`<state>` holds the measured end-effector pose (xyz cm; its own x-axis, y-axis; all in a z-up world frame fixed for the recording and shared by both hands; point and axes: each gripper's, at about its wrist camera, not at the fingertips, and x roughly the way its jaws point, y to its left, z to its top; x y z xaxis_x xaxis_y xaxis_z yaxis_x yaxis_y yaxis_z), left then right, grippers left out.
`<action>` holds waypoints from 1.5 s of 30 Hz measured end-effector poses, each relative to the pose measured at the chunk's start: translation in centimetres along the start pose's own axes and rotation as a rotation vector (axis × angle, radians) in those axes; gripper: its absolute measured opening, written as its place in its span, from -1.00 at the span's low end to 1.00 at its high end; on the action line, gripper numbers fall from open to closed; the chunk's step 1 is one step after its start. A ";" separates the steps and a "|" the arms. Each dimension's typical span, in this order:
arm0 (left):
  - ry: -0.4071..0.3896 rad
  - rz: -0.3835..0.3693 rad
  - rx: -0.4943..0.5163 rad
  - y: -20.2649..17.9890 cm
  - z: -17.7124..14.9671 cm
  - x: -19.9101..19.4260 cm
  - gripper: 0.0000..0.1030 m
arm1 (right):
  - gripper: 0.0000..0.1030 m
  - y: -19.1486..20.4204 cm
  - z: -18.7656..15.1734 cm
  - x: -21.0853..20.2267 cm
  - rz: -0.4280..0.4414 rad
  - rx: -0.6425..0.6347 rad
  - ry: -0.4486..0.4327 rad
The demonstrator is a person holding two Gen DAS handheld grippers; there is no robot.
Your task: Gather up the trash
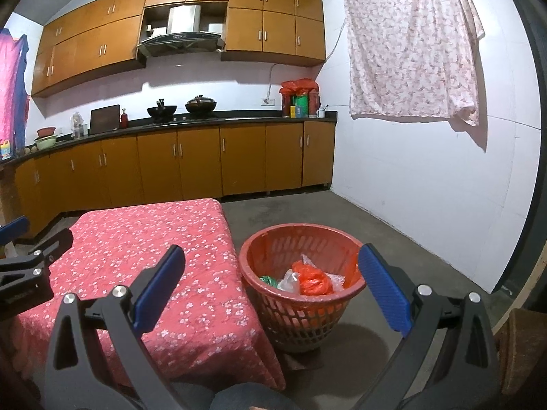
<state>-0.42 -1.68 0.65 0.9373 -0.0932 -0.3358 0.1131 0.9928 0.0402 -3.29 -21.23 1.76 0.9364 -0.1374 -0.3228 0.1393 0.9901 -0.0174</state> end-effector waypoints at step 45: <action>0.029 -0.022 -0.042 1.0 -0.3 0.1 0.96 | 0.92 0.4 -1.1 0.8 0.001 0.028 0.051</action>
<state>-0.29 -0.70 0.42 0.9248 -0.1136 -0.3630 0.1193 0.9928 -0.0067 -2.81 -20.93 0.50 0.9189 -0.1339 -0.3710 0.1480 0.9889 0.0096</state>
